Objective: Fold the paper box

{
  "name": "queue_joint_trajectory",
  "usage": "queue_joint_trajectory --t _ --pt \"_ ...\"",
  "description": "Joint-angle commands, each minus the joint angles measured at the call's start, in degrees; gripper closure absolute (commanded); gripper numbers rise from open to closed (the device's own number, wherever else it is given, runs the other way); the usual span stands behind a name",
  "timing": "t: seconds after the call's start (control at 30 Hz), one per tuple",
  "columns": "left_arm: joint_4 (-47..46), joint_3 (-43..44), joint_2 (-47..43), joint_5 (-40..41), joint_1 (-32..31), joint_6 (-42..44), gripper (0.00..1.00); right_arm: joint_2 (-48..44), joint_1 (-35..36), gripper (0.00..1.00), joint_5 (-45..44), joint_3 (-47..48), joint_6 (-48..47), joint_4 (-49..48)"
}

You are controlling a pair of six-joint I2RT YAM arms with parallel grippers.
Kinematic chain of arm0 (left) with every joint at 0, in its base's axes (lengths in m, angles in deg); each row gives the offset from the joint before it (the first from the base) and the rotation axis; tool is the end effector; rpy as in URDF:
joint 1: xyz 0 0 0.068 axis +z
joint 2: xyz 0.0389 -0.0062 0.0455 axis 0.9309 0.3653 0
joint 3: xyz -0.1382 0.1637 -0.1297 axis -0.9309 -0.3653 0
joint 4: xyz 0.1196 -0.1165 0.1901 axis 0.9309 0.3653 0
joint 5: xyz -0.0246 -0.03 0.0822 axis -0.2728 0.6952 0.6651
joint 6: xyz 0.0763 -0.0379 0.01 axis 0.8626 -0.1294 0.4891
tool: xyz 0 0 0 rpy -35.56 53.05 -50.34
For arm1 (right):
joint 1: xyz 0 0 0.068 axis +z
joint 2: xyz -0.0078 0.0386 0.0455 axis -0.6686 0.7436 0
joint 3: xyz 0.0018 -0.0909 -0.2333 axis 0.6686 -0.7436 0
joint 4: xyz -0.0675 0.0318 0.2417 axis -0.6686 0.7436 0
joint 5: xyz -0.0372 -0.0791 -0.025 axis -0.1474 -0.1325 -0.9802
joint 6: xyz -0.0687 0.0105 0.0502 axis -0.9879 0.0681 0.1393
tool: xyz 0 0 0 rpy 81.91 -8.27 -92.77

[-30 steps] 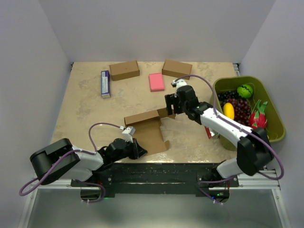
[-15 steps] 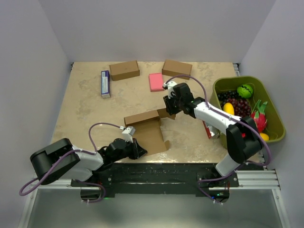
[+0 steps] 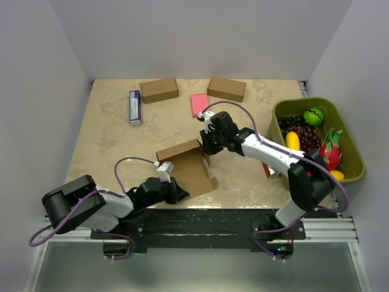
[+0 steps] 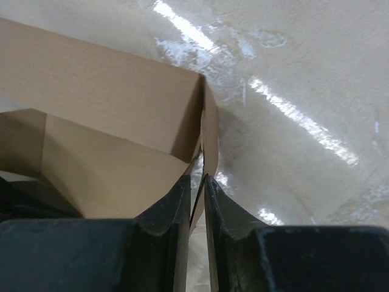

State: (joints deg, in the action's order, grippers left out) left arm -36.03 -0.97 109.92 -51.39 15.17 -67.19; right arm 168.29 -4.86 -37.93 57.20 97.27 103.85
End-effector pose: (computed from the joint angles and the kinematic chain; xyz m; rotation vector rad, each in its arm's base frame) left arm 0.1313 -0.1818 0.0717 0.0848 2.2442 -1.1210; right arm 0.2889 0.2306 0.1862 -0.6840 2.3372 0.5149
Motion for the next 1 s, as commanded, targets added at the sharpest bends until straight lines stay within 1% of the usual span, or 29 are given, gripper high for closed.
queue_joint_trajectory --t 0.0,0.2,0.4,0.43,0.5,0.53,0.63,0.67,0.73,0.77,0.83,0.87,0.9,0.93,0.97 --pt "4.49 -0.61 1.85 -0.07 -0.38 0.4 0.85 -1.98 1.65 0.82 2.71 -0.51 3.63 -0.16" --pt "4.4 0.01 1.94 -0.16 -0.38 1.1 0.85 -2.16 2.8 0.83 1.66 -0.59 6.27 0.19" --pt "8.35 2.91 0.36 0.72 -0.38 3.21 0.85 -3.03 3.68 0.82 1.74 -2.09 8.9 -1.91" --pt "8.96 3.43 0.27 0.64 -0.38 3.3 0.85 -3.04 3.77 0.82 0.52 -2.61 9.43 -2.09" --pt "9.84 4.22 -0.35 0.81 -0.38 4.27 0.85 -2.6 3.68 0.84 -0.62 -2.79 9.61 -2.18" --pt "10.98 4.57 -0.7 0.99 -0.38 4.53 0.85 -2.42 3.68 0.88 -2.2 -3.05 9.78 -2.09" --pt "13.44 6.07 -2.72 1.16 -0.38 5.32 0.83 -1.54 3.77 0.93 -5.19 -3.49 10.13 -1.83" --pt "14.32 6.68 -4.03 1.25 -0.38 5.85 0.81 -1.46 3.68 0.96 -5.98 -3.58 10.22 -1.48" --pt "17.65 8.88 -5.61 1.43 -0.38 6.38 0.75 -1.37 3.68 0.98 -6.78 -3.67 10.31 -1.39" --pt "18.89 9.67 -7.45 1.6 -0.38 7.34 0.68 -1.45 3.68 0.99 -7.22 -3.67 10.31 -1.13" --pt "23.35 12.65 -9.3 1.95 -0.38 8.22 0.61 -1.63 3.77 1.0 -7.22 -3.76 10.49 -0.95" --pt "24.95 13.71 -11.31 2.13 -0.38 9.27 0.54 -1.63 3.68 1.0 -8.53 -3.58 10.57 -0.6" --pt "26.53 15.89 -12.38 2.13 -0.38 9.8 0.5 -1.72 3.68 1.0 -8.72 -3.5 10.58 -0.42" --pt "30.03 17.05 -13.43 2.22 -0.38 10.24 0.46 -1.72 3.68 1.0 -8.8 -3.41 10.66 -0.25" --pt "31.71 18.19 -15.71 2.13 -0.38 11.12 0.39 -1.89 3.68 1.0 -8.89 -3.32 10.58 -0.16"
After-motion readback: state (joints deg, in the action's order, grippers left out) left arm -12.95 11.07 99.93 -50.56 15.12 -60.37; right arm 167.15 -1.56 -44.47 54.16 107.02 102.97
